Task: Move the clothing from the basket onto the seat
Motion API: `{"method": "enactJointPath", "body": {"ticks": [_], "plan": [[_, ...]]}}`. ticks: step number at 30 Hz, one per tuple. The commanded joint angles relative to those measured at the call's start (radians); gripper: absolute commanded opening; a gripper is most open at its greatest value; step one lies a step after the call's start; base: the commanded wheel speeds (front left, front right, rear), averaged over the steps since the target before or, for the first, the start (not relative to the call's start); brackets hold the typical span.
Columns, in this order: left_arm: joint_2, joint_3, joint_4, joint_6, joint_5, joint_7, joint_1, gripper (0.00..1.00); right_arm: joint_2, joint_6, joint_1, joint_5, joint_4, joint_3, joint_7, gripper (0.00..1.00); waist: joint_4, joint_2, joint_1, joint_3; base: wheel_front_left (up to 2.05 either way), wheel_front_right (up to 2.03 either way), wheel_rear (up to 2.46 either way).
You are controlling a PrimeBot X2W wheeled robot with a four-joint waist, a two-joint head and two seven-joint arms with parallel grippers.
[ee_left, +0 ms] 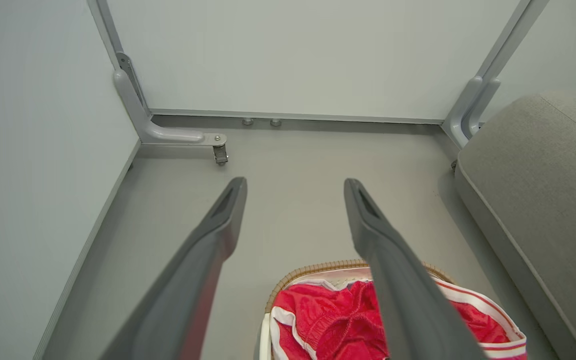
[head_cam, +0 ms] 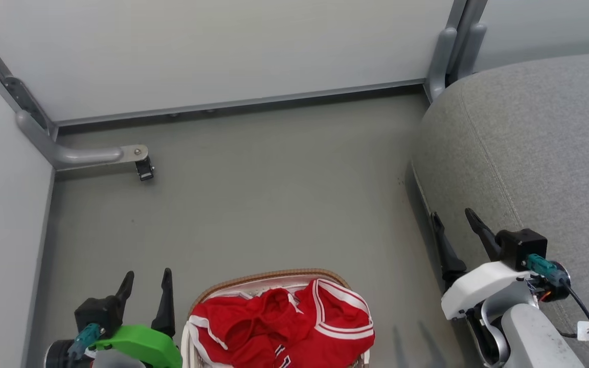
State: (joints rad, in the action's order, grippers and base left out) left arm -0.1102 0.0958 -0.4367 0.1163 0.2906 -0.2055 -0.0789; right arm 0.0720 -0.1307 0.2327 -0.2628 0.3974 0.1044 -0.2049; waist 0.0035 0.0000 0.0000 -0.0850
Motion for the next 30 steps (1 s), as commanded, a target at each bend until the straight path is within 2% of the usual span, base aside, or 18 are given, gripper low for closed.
{"method": "enactJointPath", "body": {"ticks": [1,7,22,30], "plan": [[0.003,0.014,-0.016,0.007,-0.024,-0.009,-0.036,1.0,0.0,0.0,0.025,0.03,-0.008,0.002,-0.011,1.0,-0.016,0.0,0.0,-0.07,0.0,0.0,0.0],[0.004,0.105,-0.105,0.015,-0.049,-0.022,-0.116,1.0,-0.007,0.0,0.085,0.101,-0.041,0.008,-0.022,1.0,-0.051,0.0,0.0,-0.186,0.0,0.0,0.0],[-0.065,0.482,-0.36,0.015,-0.007,-0.049,-0.336,1.0,-0.02,0.0,0.188,0.244,-0.102,0.028,-0.05,1.0,-0.14,0.0,0.0,-0.435,0.0,0.0,0.0],[-0.105,0.665,-0.4,0.015,0.021,-0.061,-0.435,1.0,-0.02,0.0,0.223,0.261,-0.13,0.056,-0.062,1.0,-0.184,0.0,0.0,-0.554,0.0,0.0,0.0]]}}
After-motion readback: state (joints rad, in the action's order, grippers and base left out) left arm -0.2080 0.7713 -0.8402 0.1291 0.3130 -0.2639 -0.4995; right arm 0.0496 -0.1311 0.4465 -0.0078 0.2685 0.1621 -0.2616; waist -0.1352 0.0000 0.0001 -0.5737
